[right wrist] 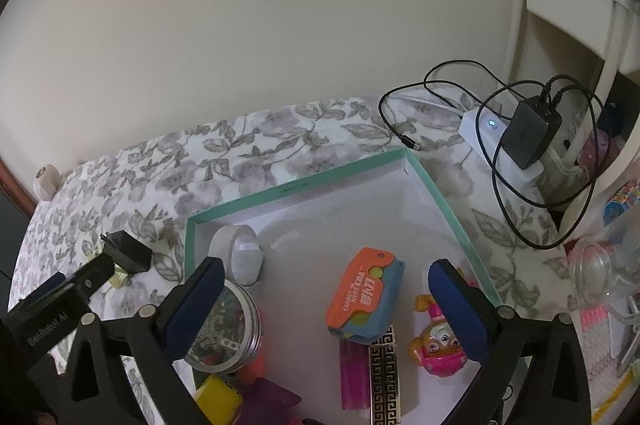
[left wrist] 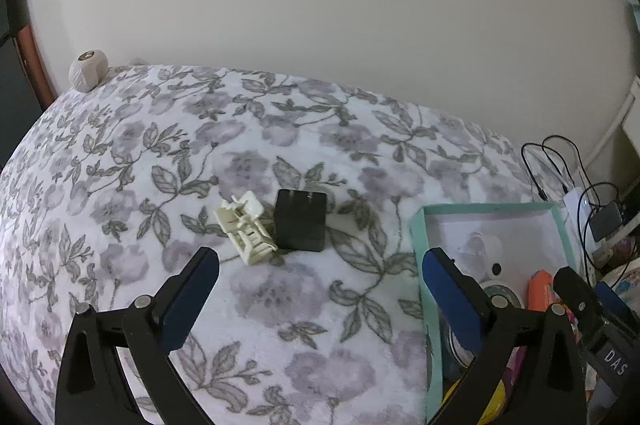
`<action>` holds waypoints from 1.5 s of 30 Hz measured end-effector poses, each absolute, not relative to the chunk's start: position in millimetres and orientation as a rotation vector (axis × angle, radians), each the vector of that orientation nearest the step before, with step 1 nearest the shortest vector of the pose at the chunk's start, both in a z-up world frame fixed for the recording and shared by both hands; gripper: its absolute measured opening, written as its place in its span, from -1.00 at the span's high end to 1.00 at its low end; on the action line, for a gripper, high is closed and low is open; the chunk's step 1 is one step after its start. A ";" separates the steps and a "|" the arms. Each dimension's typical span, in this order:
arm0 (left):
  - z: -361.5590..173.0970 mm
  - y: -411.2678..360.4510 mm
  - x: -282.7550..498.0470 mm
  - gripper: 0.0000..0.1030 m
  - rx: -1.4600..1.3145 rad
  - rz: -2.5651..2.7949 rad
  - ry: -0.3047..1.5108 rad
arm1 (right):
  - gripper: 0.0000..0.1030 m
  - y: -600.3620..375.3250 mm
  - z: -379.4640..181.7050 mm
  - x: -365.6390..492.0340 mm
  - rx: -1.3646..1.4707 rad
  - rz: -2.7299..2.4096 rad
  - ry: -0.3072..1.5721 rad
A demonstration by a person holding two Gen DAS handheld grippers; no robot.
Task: Organize rigid objects
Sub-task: 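Move left tool to the cream adapter while right tool approaches the black charger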
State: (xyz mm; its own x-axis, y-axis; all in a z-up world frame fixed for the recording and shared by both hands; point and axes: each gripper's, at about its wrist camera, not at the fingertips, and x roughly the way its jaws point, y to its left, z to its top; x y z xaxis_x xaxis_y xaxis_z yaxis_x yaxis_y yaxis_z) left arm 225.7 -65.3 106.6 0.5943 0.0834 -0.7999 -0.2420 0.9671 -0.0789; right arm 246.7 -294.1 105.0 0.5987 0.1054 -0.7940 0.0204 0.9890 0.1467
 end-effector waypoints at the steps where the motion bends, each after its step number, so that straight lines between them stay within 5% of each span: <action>1: 108.2 -61.9 225.5 -0.97 -0.190 0.190 0.913 | -1.00 -292.2 106.4 246.4 0.147 0.057 0.921; 28: 102.4 102.5 209.2 -0.97 -0.403 0.406 0.906 | -1.00 -155.3 107.6 233.6 -0.015 0.329 0.891; 45: 61.4 55.8 242.2 -0.97 -0.393 0.234 0.977 | -1.00 -150.8 93.5 236.6 -0.031 0.307 0.928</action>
State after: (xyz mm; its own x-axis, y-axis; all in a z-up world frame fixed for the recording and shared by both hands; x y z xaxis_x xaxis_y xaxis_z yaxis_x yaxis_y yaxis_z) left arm 242.2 55.8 61.4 0.5424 0.0175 -0.8400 -0.3653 0.9052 -0.2171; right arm 236.6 -150.8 93.5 0.5592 0.2471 -0.7914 -0.2740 0.9560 0.1049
